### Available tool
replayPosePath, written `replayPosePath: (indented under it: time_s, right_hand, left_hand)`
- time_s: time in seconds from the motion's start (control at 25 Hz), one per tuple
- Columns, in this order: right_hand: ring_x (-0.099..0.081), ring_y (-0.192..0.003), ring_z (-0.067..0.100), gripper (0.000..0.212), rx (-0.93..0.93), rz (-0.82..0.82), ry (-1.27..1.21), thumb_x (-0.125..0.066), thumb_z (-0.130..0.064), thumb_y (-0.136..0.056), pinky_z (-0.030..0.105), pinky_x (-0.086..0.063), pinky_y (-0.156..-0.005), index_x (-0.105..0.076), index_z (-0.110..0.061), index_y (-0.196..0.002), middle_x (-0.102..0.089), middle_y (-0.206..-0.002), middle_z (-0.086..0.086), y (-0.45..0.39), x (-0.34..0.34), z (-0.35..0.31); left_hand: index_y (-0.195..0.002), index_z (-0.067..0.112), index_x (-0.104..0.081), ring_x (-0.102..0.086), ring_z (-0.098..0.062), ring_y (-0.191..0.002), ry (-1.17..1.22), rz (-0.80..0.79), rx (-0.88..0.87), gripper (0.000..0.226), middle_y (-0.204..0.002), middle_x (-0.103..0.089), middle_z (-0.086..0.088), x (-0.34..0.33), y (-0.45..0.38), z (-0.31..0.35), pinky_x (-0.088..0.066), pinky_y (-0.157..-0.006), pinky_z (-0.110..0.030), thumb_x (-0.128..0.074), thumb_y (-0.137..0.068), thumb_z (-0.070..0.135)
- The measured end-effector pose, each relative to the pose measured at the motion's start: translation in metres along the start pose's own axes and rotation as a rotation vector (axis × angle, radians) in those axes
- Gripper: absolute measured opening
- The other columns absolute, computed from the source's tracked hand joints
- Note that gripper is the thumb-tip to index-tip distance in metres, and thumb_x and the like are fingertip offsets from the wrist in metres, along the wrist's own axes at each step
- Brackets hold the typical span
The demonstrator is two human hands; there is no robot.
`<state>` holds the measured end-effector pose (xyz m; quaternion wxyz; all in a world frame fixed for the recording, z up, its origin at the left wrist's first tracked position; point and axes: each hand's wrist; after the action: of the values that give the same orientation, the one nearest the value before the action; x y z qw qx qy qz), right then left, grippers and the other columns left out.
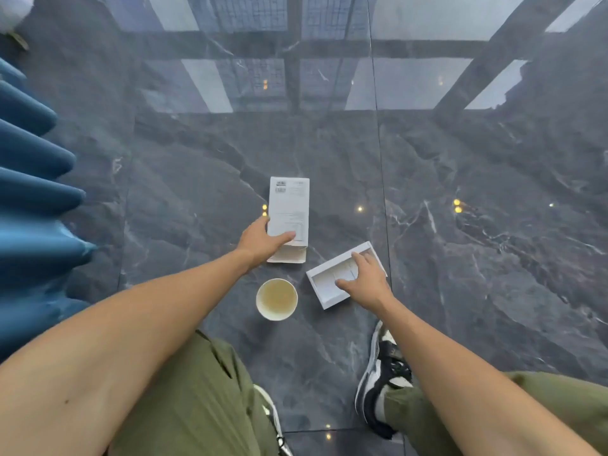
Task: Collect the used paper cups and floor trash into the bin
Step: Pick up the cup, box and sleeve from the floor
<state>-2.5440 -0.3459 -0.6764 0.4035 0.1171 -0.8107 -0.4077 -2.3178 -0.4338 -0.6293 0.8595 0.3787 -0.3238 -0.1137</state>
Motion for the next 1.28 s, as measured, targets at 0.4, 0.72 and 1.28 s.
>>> replayPosePath:
  time_s: [0.4,0.72,1.28]
  right_hand:
    - [-0.062,-0.113,0.047,0.069,-0.677,0.327,-0.636,-0.077,-0.026,-0.081,0.056,-0.058,-0.091,-0.043,0.0,-0.134,-0.058,-0.133,0.023,-0.097,-0.098,0.061]
    - [-0.067,-0.1,0.037,0.039,-0.434,0.425,-0.747,-0.058,-0.036,-0.084,0.057,-0.06,-0.087,-0.056,-0.015,-0.116,-0.068,-0.111,0.01,-0.103,-0.062,0.041]
    - [-0.065,-0.076,0.022,0.038,0.193,0.282,-0.403,-0.052,-0.046,-0.099,0.042,-0.056,-0.067,-0.065,-0.01,-0.094,-0.068,-0.088,0.003,-0.087,-0.025,-0.104]
  left_hand:
    - [-0.138,0.004,-0.039,-0.052,-0.034,-0.137,-0.008,0.146,0.095,0.084,-0.145,-0.054,-0.014,-0.071,-0.143,-0.066,-0.044,-0.106,-0.043,-0.087,-0.081,0.043]
    - [-0.13,0.006,-0.063,-0.061,-0.031,-0.128,0.028,0.081,0.141,0.071,-0.134,-0.067,-0.011,-0.063,-0.165,-0.09,-0.053,-0.102,-0.042,-0.09,-0.075,0.042]
    - [-0.134,0.01,-0.06,-0.076,-0.025,-0.108,0.561,-0.166,-0.152,0.093,-0.119,-0.078,-0.006,-0.003,-0.12,-0.073,-0.061,-0.094,-0.042,-0.092,-0.061,0.058]
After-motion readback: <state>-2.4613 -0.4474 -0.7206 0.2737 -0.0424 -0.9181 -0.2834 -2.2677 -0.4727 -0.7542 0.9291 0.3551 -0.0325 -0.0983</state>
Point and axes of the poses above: each hand's wrist, its own y-axis away from the middle knuckle, its own x-axis out of the back of the hand, z = x × y
